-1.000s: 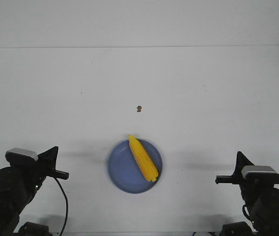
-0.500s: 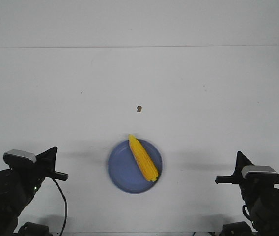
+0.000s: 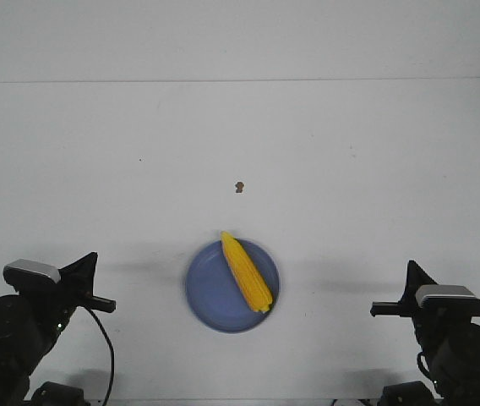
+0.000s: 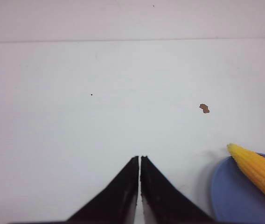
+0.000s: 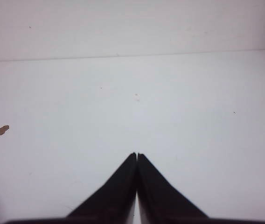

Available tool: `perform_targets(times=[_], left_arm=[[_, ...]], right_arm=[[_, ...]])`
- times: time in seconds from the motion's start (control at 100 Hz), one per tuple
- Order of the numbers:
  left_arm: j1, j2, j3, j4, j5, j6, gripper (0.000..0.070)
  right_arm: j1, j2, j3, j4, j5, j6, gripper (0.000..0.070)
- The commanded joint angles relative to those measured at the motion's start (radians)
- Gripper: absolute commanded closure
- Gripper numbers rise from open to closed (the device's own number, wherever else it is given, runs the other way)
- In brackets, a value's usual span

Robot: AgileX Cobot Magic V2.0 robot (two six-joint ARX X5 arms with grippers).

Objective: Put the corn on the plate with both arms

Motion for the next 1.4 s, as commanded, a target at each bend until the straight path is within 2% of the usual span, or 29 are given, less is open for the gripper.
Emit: perform_targets(times=[0.0, 0.22, 0.33, 0.58, 0.91, 1.221, 1.391], left_arm=[[-0.002, -0.003, 0.007, 0.012, -0.002, -0.003, 0.0688], [-0.001, -0.021, 0.005, 0.056, -0.011, 0.037, 0.0688], [0.000, -0.047, -0.020, 0.088, -0.049, 0.058, 0.0688], [0.025, -0.200, -0.229, 0.280, -0.059, 0.050, 0.0688], [0.055, -0.375, -0.466, 0.406, -0.059, 0.049, 0.0688], [0.129, -0.454, -0.551, 0.457, -0.059, 0.039, 0.0688], [0.138, -0.454, -0.608, 0.564, -0.059, 0.038, 0.0688]], right_arm=[[0.000, 0.000, 0.005, 0.013, 0.000, -0.001, 0.0697], [0.000, 0.000, 0.005, 0.013, 0.000, -0.001, 0.0697], [0.000, 0.000, 0.005, 0.013, 0.000, -0.001, 0.0697], [0.000, 0.000, 0.005, 0.013, 0.000, -0.001, 0.0697], [0.000, 0.000, 0.005, 0.013, 0.000, -0.001, 0.0697], [0.000, 0.000, 0.005, 0.014, 0.000, -0.001, 0.0697], [0.000, 0.000, 0.005, 0.013, 0.000, -0.001, 0.0697]])
